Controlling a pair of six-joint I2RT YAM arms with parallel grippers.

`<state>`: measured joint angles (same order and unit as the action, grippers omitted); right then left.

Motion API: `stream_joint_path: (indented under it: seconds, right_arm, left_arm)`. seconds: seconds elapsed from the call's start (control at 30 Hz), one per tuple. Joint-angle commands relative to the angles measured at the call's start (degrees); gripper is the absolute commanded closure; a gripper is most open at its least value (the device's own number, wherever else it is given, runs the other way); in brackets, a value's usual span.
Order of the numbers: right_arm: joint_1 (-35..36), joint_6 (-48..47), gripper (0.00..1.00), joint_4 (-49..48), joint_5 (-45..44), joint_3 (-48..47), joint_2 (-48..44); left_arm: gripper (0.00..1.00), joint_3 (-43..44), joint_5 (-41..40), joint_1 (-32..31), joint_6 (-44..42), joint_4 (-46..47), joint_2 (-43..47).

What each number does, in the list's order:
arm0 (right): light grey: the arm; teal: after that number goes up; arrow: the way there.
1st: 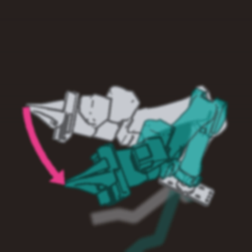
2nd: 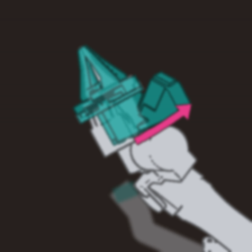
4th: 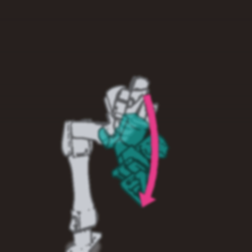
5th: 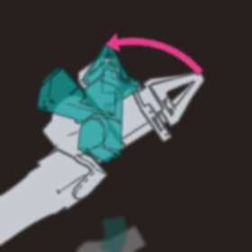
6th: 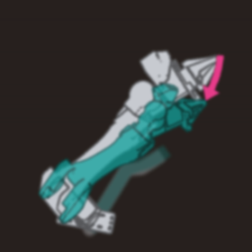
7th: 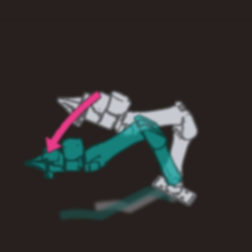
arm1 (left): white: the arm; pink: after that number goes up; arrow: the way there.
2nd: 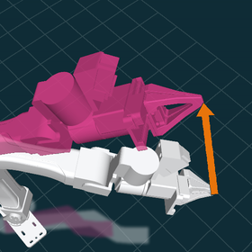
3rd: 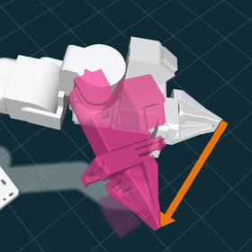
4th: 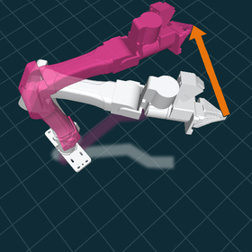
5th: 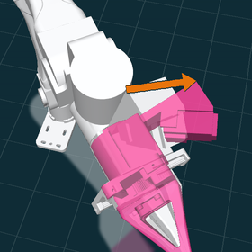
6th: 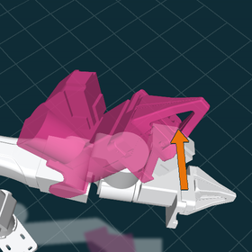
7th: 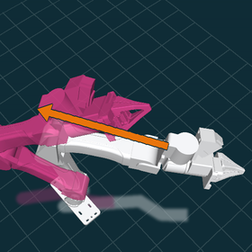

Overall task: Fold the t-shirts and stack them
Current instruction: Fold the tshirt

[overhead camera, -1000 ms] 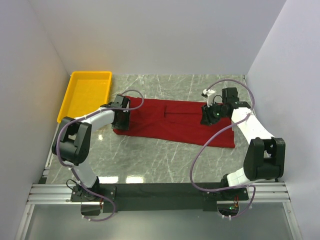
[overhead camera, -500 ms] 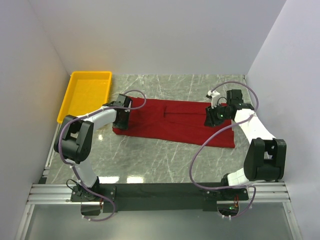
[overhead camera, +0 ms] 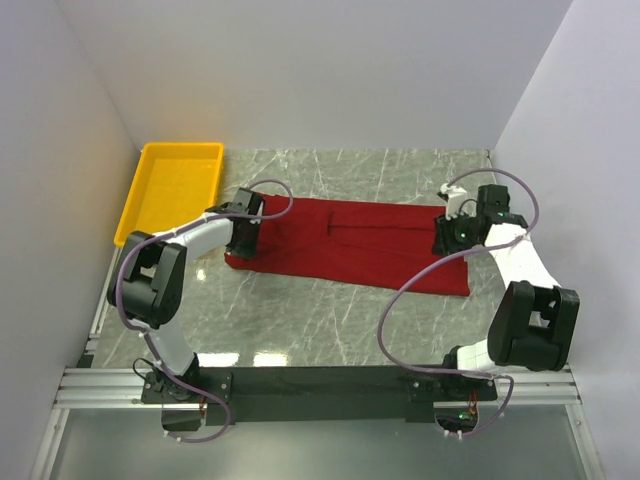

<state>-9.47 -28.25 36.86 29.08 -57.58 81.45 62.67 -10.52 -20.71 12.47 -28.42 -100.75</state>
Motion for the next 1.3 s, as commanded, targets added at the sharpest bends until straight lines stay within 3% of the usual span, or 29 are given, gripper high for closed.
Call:
stream_joint_path:
  seconds: [0.0, 0.23, 0.47, 0.8, 1.27]
  right_arm:
    - [-3.17, 1.96, 0.59, -2.14, -6.30, 0.28, 0.19]
    - [-6.60, 8.29, 0.54, -1.80, -12.47, -0.60, 5.47]
    - [-13.02, 9.44, 0.52, -0.39, -13.08, 0.63, 5.65]
    - [-14.52, 10.32, 0.52, -0.91, -12.30, 2.65, 6.97]
    - [-14.61, 8.21, 0.51, 0.22, -9.04, 4.58, 4.33]
  left_arm:
    - [0.99, 0.08, 0.50, 0.14, 0.71, -0.23, 3.89]
    - [0.99, 0.08, 2.17, 0.23, 2.12, -0.67, 7.23]
    - [0.99, -0.80, 4.37, 1.28, 2.73, -1.28, 11.01]
    - [0.99, -4.05, 8.06, 4.35, 4.58, -0.84, 14.44]
    - [0.99, -4.58, 10.08, 6.38, 4.23, 2.76, 9.26]
